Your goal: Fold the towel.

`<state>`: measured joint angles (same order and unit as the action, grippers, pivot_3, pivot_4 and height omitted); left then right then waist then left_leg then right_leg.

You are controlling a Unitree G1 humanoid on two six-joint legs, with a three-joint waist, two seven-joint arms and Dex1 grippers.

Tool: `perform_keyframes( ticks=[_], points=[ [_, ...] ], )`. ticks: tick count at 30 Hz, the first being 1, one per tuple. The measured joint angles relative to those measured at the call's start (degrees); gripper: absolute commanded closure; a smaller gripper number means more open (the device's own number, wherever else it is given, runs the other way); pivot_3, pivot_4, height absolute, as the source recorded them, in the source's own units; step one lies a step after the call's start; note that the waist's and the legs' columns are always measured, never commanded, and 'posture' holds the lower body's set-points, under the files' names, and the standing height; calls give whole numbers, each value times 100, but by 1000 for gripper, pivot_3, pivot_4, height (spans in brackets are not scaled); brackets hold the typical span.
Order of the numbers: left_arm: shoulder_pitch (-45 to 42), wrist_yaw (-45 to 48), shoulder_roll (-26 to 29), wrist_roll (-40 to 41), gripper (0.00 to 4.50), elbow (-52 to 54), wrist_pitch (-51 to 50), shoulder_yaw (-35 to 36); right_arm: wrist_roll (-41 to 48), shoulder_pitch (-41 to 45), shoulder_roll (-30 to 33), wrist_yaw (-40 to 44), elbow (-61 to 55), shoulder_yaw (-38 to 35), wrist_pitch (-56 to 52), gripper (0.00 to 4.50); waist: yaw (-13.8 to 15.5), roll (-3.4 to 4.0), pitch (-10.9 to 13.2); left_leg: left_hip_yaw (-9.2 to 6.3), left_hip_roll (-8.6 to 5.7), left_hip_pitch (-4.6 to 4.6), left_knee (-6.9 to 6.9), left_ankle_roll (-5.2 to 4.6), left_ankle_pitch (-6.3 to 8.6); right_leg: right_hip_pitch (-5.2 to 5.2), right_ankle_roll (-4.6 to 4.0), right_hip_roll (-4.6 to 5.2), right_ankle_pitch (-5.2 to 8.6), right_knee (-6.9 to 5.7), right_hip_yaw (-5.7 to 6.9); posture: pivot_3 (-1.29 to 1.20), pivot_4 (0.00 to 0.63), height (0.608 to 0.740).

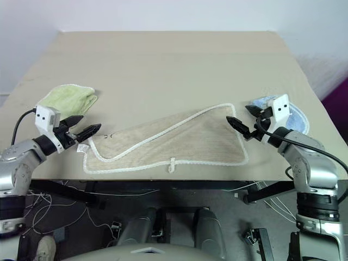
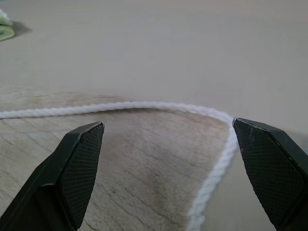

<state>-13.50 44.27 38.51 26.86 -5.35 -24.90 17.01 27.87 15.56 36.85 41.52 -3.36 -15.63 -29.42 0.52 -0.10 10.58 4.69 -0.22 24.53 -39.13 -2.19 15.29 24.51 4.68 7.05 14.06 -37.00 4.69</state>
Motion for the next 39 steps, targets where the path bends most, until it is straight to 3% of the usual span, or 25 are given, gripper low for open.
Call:
perform_keyframes(
  ticks=[12,32,39],
  points=[
    [-55,2,-133,-34,18,-20,53,-166,-12,78,-158,-18,-27,150,25,0,-16,1,0,0,0,1,3,0,0,3,0,0,0,2,0,0,150,701],
    [-449,1150,132,-236,18,-487,587,-496,-16,-78,-432,-283,-136,240,298,0,-30,1,2,1,0,10,10,-2,2,10,-2,1,0,11,0,0,150,701],
    [271,2678,1107,-547,18,-119,1818,-807,-65,-82,-447,-313,-136,292,362,0,-134,12,7,1,0,19,24,-1,2,39,-15,3,1,27,-1,0,150,701]
  ],
)
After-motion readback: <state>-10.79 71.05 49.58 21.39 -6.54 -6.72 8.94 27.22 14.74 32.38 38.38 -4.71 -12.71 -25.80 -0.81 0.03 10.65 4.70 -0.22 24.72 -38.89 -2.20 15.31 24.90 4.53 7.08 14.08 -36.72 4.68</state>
